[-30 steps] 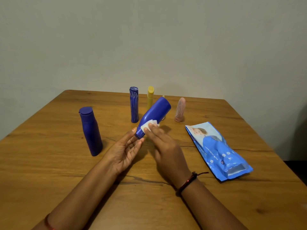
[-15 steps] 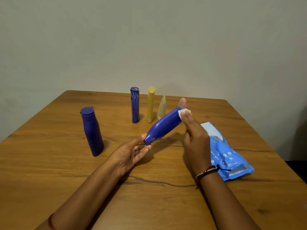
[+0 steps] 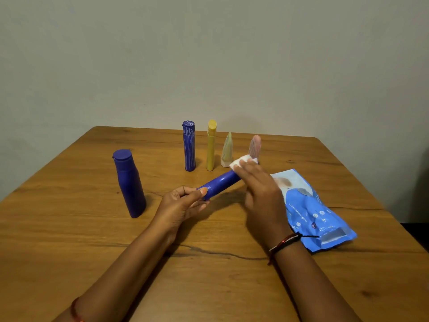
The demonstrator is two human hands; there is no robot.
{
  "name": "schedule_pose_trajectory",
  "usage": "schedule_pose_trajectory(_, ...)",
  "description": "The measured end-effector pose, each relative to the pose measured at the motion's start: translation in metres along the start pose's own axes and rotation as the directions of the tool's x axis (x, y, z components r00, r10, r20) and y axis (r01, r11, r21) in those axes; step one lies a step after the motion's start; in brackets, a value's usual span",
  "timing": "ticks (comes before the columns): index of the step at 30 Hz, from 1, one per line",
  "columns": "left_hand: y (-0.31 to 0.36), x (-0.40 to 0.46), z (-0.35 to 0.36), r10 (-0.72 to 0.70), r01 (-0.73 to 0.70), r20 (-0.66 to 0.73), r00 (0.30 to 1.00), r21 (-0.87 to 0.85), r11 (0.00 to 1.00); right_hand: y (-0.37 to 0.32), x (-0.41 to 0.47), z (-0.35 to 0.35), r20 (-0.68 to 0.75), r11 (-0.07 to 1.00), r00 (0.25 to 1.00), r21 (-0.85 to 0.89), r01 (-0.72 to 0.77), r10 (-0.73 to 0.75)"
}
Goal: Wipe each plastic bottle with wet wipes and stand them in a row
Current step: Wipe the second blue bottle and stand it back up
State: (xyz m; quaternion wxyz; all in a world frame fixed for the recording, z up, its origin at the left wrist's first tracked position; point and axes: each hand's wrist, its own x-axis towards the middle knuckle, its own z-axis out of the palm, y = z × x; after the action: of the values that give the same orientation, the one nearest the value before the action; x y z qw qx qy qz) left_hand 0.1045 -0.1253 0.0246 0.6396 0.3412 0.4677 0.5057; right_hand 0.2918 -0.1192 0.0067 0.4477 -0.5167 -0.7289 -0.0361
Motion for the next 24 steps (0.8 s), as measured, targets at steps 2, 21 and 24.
schedule_pose_trajectory(2,0.000,0.000,0.000,-0.022,0.022,0.009,1.000,-0.001,1.000,0.017,0.003,-0.004,-0.069,0.995,0.993,0.016,-0.095,0.095)
schedule_pose_trajectory(21,0.004,0.004,-0.005,-0.180,0.190,0.069,0.981,-0.212,0.958,-0.029,-0.013,0.010,0.189,0.994,0.977,0.059,0.090,-0.100)
schedule_pose_trajectory(24,0.003,0.001,-0.003,-0.069,0.069,0.005,0.998,-0.035,0.997,-0.012,-0.008,0.004,0.066,0.996,0.997,0.078,-0.034,0.029)
